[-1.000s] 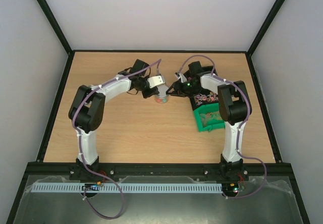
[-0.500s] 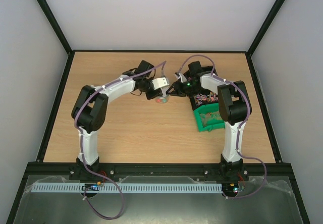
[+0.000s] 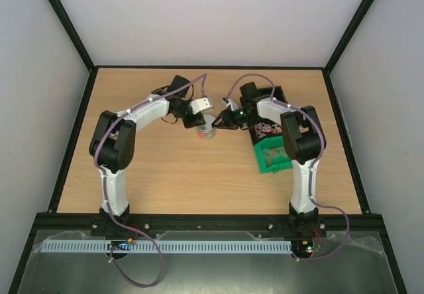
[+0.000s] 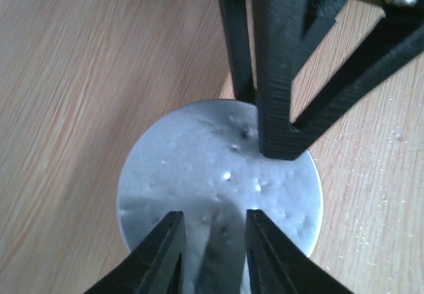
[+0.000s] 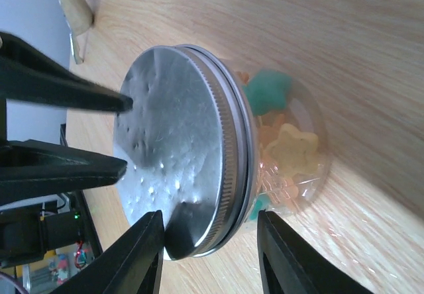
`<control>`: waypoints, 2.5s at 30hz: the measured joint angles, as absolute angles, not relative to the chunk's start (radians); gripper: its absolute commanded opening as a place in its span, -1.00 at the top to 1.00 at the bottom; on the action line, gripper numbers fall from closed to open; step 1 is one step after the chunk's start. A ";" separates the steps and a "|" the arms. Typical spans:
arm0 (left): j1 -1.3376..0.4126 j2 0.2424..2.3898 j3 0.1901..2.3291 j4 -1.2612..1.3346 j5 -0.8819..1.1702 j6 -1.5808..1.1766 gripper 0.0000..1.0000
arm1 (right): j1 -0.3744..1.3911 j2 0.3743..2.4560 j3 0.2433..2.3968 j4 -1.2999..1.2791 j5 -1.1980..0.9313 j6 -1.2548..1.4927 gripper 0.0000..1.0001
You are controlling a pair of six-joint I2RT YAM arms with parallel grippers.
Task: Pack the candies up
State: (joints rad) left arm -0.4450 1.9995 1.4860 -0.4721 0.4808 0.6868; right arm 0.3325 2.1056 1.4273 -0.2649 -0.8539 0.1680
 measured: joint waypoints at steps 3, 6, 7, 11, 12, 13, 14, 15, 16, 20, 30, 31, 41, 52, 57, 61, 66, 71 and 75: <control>-0.412 1.984 1.486 -0.500 0.501 0.675 0.06 | 0.356 2.112 1.432 -0.265 -0.865 0.164 0.19; -0.364 1.958 1.486 -0.524 0.516 0.656 -0.13 | 0.385 2.116 1.433 -0.266 -0.875 0.164 0.10; -0.352 1.945 1.486 -0.534 0.517 0.653 -0.14 | 0.395 2.117 1.433 -0.266 -0.881 0.164 0.08; -0.313 1.890 1.473 -0.567 0.516 0.657 -0.07 | 0.415 2.119 1.424 -0.267 -0.907 0.167 -0.08; -0.311 1.868 1.458 -0.574 0.516 0.663 -0.05 | 0.416 2.119 1.420 -0.266 -0.912 0.165 -0.11; -0.311 1.848 1.444 -0.582 0.516 0.668 -0.01 | 0.413 2.116 1.415 -0.262 -0.916 0.161 -0.15; -0.313 1.824 1.428 -0.598 0.517 0.680 0.05 | 0.408 2.111 1.407 -0.255 -0.918 0.160 -0.17; -0.315 1.811 1.422 -0.607 0.519 0.685 0.13 | 0.400 2.102 1.394 -0.237 -0.920 0.161 -0.18; -0.320 1.798 1.418 -0.622 0.520 0.695 0.21 | 0.389 2.085 1.370 -0.212 -0.920 0.163 -0.18; -0.356 1.774 1.417 -0.643 0.496 0.707 0.40 | 0.337 2.009 1.291 -0.129 -0.920 0.180 -0.14; -0.473 1.776 1.397 -0.626 0.408 0.707 0.58 | 0.314 1.988 1.271 -0.059 -0.921 0.210 -0.09; -0.473 1.784 1.378 -0.612 0.395 0.709 0.59 | 0.314 1.988 1.271 -0.058 -0.921 0.210 -0.09; -0.459 1.852 1.341 -0.566 0.355 0.735 0.55 | 0.314 1.988 1.268 -0.053 -0.916 0.209 -0.11; -0.375 1.843 1.457 -0.625 0.448 0.653 -0.97 | 0.339 1.947 1.074 0.157 -0.865 0.190 -0.91; -0.284 1.851 1.491 -0.622 0.488 0.593 -0.90 | 0.420 1.905 0.953 0.334 -0.767 0.169 -0.92; -0.270 1.931 1.584 -0.642 0.537 0.567 -0.81 | 0.467 1.882 0.858 0.500 -0.707 0.146 -0.94; -0.305 2.068 1.675 -0.665 0.600 0.544 -0.70 | 0.500 1.868 0.728 0.700 -0.624 0.117 -0.96; -0.353 2.133 1.669 -0.688 0.614 0.540 -0.46 | 0.540 1.864 0.621 0.888 -0.546 0.076 -0.98; -0.375 2.126 1.623 -0.696 0.646 0.550 -0.28 | 0.572 1.872 0.559 1.005 -0.502 0.038 -0.98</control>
State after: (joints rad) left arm -0.3752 2.1258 1.6226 -0.6964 0.6460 0.5495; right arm 0.5716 1.8717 0.5587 1.0054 -0.5018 0.0376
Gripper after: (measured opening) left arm 0.704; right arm 0.988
